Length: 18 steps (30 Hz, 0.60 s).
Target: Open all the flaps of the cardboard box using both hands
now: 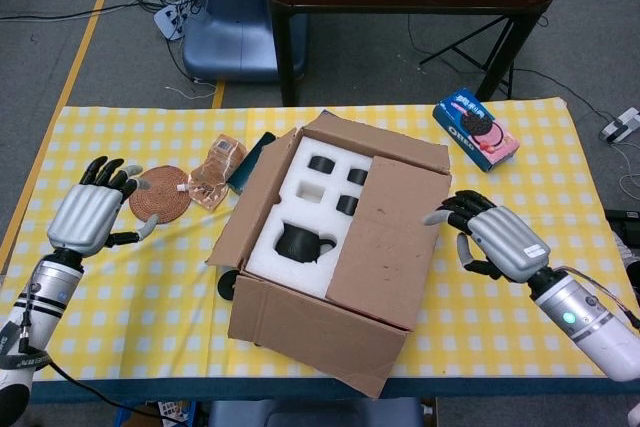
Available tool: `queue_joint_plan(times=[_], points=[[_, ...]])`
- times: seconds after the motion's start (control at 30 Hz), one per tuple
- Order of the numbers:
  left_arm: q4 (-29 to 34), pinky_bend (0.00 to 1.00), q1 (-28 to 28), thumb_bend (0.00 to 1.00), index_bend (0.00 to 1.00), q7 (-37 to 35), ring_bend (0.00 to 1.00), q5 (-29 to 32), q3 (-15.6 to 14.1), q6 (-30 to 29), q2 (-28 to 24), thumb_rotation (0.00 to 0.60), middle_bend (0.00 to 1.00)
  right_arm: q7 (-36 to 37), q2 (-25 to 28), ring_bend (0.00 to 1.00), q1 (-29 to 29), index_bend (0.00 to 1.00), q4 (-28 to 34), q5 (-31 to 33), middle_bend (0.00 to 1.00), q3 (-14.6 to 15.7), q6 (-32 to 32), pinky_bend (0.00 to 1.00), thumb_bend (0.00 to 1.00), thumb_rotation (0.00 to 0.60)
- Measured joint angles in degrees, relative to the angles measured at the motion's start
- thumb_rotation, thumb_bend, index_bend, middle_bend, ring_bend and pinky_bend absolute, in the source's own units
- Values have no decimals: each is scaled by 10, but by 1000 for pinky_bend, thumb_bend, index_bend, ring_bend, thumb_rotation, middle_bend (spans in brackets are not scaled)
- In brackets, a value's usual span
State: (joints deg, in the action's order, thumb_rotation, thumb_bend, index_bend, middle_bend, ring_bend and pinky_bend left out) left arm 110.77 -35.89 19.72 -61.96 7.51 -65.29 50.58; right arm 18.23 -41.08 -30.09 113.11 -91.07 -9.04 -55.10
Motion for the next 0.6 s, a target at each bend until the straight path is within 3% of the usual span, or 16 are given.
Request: queue_joint_plan(times=[0.27, 0.6], points=[[-30, 0, 40, 353, 375, -18, 88, -44, -21, -27, 15, 195, 186, -98, -84, 188, -91, 370, -14, 74, 365, -39, 74, 99, 896, 600], [-31, 0, 55, 354, 378, -22, 88, -71, -25, -25, 12, 195, 186, -203, -179, 192, -188, 383, -75, 153, 374, -53, 153, 99, 906, 600]])
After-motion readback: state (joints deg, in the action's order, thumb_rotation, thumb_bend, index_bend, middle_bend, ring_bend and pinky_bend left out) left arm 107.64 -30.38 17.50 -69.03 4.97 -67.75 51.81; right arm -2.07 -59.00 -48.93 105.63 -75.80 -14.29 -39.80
